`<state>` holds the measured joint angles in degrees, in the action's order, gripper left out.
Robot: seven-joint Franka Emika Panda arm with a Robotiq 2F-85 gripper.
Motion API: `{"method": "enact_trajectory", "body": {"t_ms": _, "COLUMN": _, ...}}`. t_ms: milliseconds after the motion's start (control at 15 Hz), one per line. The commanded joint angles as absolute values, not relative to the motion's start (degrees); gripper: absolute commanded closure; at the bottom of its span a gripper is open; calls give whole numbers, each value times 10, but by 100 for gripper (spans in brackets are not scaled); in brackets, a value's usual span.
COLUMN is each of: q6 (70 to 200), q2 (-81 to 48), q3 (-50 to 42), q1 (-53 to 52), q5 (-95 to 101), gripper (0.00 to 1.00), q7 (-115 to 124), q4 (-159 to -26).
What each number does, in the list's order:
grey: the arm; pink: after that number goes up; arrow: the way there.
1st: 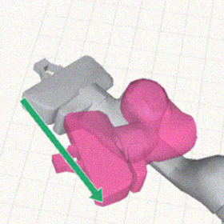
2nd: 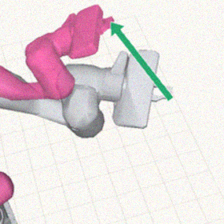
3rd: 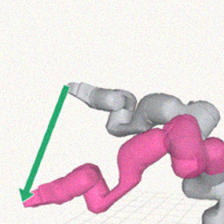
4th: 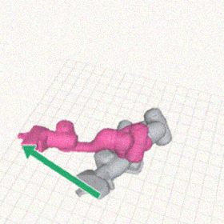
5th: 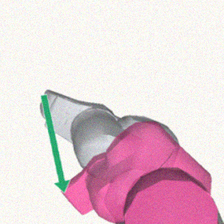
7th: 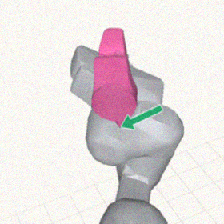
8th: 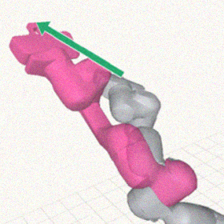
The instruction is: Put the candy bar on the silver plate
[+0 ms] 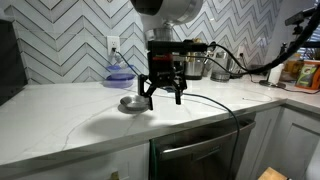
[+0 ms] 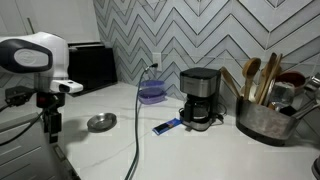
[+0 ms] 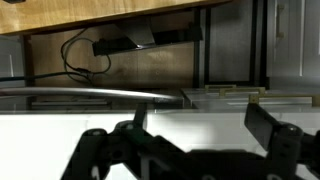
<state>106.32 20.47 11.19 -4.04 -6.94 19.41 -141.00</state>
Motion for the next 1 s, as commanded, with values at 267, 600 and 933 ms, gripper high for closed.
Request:
{"method": "enact_trajectory", "body": {"t_ms": 267, "q6": 1073, "q2": 202, "q3": 107, "q1": -41, "q5": -50, "gripper": 0, "q7": 191, "q4": -1409}}
{"method": "enact_trajectory", "body": {"t_ms": 600, "q6": 1168, "q2": 192, "q3": 86, "q1": -22, "q5": 80, "gripper": 0, "q7": 99, "q4": -1404}}
{"method": "enact_trajectory", "body": {"t_ms": 933, "q6": 1301, "q2": 162, "q3": 34, "q1": 1, "q5": 173, "gripper": 0, "q7": -30, "q4": -1391}}
